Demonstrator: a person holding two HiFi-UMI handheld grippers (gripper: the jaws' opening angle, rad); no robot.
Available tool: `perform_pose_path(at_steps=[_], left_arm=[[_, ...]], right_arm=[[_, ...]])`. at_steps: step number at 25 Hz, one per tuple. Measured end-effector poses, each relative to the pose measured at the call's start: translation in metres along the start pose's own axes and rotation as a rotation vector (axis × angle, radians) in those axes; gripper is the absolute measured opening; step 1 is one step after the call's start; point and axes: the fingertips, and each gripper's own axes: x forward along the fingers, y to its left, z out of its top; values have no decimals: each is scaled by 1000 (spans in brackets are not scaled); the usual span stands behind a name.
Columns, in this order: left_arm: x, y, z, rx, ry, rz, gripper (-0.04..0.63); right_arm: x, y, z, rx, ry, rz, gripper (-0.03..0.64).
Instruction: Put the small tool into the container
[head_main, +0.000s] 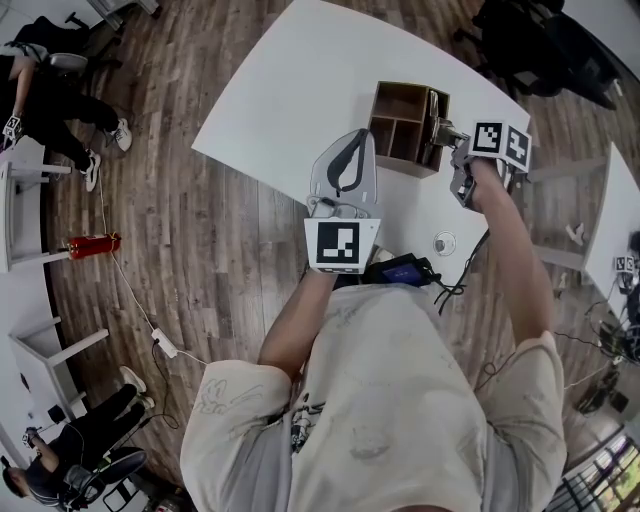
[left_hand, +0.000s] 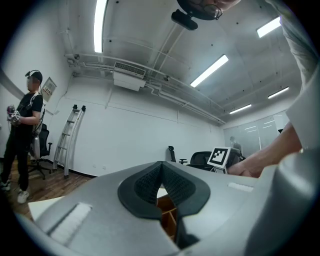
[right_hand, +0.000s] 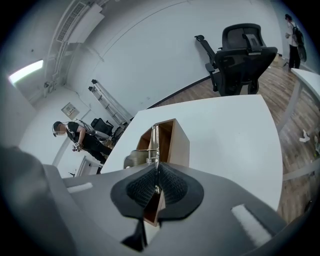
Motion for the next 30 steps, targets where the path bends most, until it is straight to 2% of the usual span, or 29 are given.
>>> perform_pose_path(at_steps=[9,16,30], left_arm=[[2,-1,0,13,-1,-8,14],[4,-4,2,8,-5,-14,14],[5,-8,-6,6,-2,-22,14]], right_arm=[[2,-9,0,81,22,-68,8],[2,-12,1,98,44,-92,8],[3,-13,2,14,36,-124,25]])
